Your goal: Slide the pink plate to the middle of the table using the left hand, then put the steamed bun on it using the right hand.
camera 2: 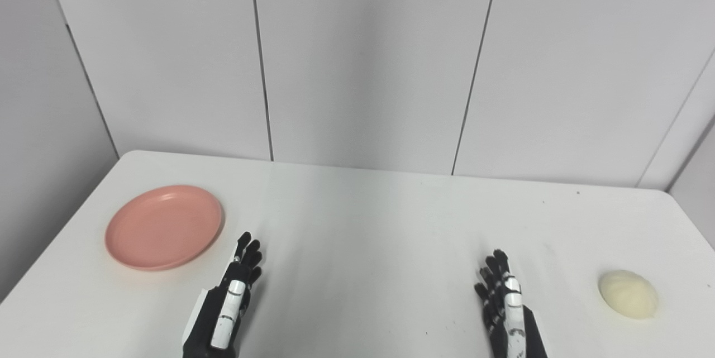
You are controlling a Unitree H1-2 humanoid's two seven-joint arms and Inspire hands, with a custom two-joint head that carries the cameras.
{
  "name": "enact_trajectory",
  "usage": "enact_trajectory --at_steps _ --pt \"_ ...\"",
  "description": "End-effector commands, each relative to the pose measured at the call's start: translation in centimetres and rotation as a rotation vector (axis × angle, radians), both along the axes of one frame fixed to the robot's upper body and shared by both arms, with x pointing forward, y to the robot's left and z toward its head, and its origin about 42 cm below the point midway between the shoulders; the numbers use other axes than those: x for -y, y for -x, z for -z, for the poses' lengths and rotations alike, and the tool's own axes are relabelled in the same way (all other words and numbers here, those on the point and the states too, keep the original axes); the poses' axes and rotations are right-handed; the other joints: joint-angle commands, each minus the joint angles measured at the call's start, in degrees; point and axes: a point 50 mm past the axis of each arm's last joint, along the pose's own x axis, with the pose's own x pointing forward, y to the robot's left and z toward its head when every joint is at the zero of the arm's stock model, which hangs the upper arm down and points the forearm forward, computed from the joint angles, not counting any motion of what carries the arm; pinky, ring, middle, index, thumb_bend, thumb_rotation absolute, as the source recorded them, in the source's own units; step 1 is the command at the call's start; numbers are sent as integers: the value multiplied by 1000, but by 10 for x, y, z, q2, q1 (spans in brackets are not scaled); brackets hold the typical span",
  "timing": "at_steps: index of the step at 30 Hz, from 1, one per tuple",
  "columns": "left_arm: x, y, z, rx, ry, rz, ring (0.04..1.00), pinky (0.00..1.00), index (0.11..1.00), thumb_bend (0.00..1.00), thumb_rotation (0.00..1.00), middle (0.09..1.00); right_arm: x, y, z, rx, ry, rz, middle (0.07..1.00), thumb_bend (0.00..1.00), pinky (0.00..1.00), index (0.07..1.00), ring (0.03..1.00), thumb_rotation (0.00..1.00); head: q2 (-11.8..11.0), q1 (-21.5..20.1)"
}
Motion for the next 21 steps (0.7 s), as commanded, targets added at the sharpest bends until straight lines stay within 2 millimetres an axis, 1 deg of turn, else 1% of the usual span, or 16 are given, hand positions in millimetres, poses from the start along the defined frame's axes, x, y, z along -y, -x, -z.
enact_trajectory --at_steps 1,2,3,4,5,6,7,8,9,10,11,12,14,17,21 --pt "3 -11 -25 111 51 2 1000 1000 1000 668 910 1000 -4 3 7 -8 -13 -4 1000 721 1000 1000 1000 1000 -2 -1" --pt "3 -15 -33 138 60 -2 998 1000 1000 703 921 1000 -4 3 8 -9 -13 -3 1000 719 1000 1000 1000 1000 -3 -1" --pt "2 -17 -39 161 64 -8 980 1000 1000 776 930 982 -4 2 8 -10 -13 -2 1000 716 1000 1000 1000 1000 -5 -2" --pt "2 -19 -43 176 66 -11 971 1000 1000 810 933 972 -4 2 8 -10 -13 -2 1000 714 1000 1000 1000 1000 -5 -2" --pt "0 -25 -53 224 62 -19 966 1000 1000 827 934 967 -5 2 9 -10 -13 -1 1000 713 1000 1000 1000 1000 -7 -3" --pt "-2 -28 -60 257 59 -24 937 956 982 854 934 948 -5 2 9 -10 -12 -1 1000 701 1000 1000 999 1000 -7 -3" --pt "-6 -37 -71 301 57 -34 926 916 967 863 937 939 -5 2 9 -10 -13 -1 1000 692 1000 1000 998 1000 -10 -2" --pt "-8 -43 -78 330 56 -41 924 897 961 864 939 935 -5 2 10 -10 -13 0 1000 688 1000 1000 997 1000 -11 -2" --pt "-12 -50 -87 346 60 -54 922 880 956 865 940 933 -6 2 11 -10 -14 0 1000 684 1000 1000 997 1000 -13 -3" --pt "-17 -56 -95 360 64 -66 913 873 919 881 933 918 -6 2 11 -9 -14 2 1000 684 1000 1000 998 1000 -14 -3" --pt "-19 -60 -99 366 67 -72 909 871 904 886 928 912 -6 2 12 -8 -14 2 1000 687 1000 1000 998 1000 -14 -3" --pt "-25 -65 -105 379 62 -87 909 870 902 886 928 911 -7 2 12 -8 -14 2 1000 687 1000 1000 998 1000 -15 -4" --pt "-37 -76 -116 404 50 -106 881 831 844 914 907 886 -7 1 12 -9 -16 2 1000 695 1000 1000 1000 1000 -15 -4" --pt "-63 -91 -135 434 15 -144 871 803 808 925 905 872 -8 1 12 -8 -19 0 1000 683 1000 1000 995 1000 -14 -5" --pt "-97 -107 -152 459 -47 -193 846 767 821 942 918 849 -9 1 13 -10 -22 -3 1000 678 1000 1000 991 1000 -15 -4"
